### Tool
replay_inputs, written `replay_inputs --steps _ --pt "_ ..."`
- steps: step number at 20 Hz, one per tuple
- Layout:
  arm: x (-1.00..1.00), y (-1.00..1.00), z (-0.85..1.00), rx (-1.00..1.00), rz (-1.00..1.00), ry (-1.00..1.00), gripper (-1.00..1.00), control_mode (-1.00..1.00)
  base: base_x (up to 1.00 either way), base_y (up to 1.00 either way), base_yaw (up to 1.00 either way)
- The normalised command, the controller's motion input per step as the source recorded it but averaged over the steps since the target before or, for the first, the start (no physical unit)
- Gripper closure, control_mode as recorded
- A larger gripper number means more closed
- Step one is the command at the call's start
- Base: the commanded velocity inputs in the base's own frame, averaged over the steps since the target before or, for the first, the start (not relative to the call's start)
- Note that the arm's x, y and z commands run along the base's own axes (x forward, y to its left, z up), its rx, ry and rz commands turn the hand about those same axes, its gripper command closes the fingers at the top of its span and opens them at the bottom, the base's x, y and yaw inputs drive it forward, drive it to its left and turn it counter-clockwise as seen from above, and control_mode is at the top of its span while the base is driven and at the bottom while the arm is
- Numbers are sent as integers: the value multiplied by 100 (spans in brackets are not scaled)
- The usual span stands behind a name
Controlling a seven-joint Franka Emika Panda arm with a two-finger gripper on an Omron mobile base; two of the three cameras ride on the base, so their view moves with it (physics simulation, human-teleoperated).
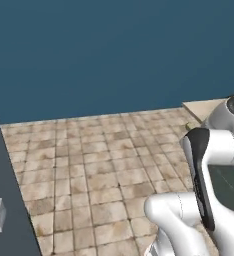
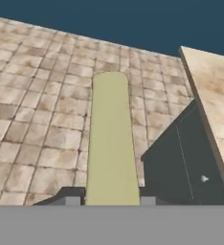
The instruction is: Retrieve the butter from the fridge and place it on a plate on the dining table. Then retrieve the butter knife by the fridge and place it near the plate.
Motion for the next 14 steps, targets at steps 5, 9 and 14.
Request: replay_inputs --steps 5,9,14 --pt "0 0 0 0 0 0 100 100 100 -82 0" --pt "0 0 0 0 0 0 100 100 100 -17 1" --pt "0 0 0 0 0 0 100 100 100 27 -5"
